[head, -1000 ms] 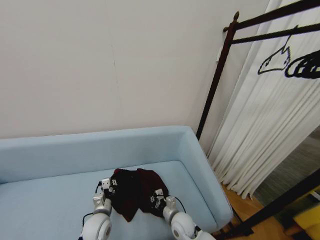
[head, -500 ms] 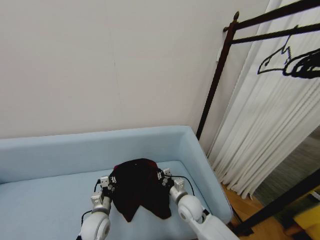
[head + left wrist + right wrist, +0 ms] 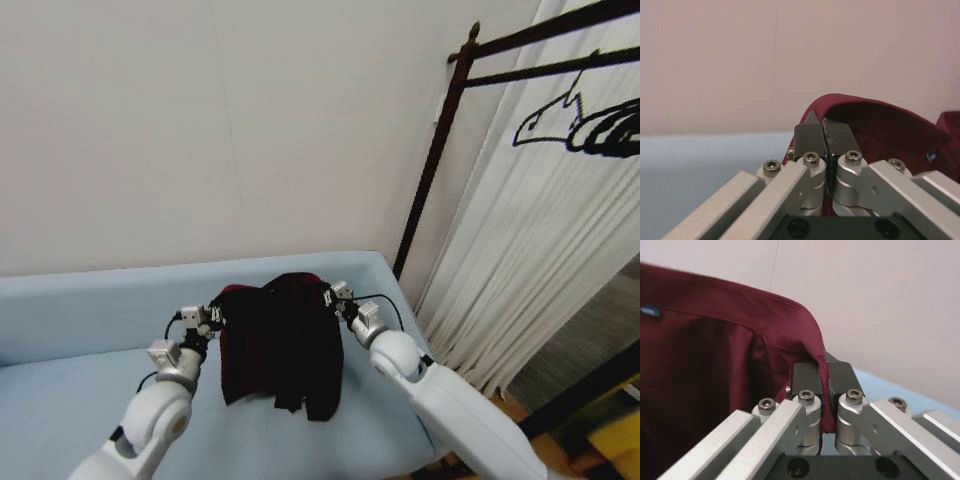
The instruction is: Pick up the clothes from the sofa and hang them on the clothes hanger.
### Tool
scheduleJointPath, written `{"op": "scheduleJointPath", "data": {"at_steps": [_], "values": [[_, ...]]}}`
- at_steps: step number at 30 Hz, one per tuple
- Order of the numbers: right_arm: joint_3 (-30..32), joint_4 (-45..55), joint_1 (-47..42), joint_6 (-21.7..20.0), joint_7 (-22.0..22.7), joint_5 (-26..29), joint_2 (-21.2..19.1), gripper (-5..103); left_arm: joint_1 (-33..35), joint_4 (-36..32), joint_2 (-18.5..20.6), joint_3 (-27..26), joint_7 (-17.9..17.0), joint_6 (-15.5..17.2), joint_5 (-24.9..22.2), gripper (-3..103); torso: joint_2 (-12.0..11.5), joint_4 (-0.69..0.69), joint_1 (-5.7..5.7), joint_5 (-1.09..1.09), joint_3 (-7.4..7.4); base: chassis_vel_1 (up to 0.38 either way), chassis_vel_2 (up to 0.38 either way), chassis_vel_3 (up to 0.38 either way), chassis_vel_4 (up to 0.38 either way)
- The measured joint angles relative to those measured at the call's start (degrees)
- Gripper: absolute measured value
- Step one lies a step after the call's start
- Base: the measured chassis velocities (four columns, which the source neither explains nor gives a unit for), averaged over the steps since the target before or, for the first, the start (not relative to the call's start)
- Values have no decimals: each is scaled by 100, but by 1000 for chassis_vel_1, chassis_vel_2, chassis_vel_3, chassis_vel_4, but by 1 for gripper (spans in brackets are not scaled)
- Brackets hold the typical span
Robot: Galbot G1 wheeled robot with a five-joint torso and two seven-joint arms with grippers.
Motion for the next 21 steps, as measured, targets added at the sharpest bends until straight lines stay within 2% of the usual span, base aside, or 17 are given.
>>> {"op": "scheduleJointPath", "data": {"at_steps": [2,5,7,10,21], "values": [[-38,13,153,-28,19,80,-56,1,-194,-26,142,-7,-31,30,-166,0,0,0,0,-1,0,0,0,0,0],[-162,30,697,-114,58,372,-200,1,-817,15,595,-41,-103,131,-708,0,0,0,0,1,0,0,0,0,0],[-186,25,806,-123,56,414,-228,1,-910,53,663,-40,-107,144,-766,0,0,1,0,1,0,0,0,0,0],[-294,-85,1479,-164,28,626,-380,1,-1351,232,935,-8,-127,224,-1058,0,0,3,1,-1,0,0,0,0,0],[-515,-274,2677,-299,-228,1174,-706,1,-2257,546,1273,12,-157,384,-1599,0,0,1,0,0,-1,0,0,0,0]]}}
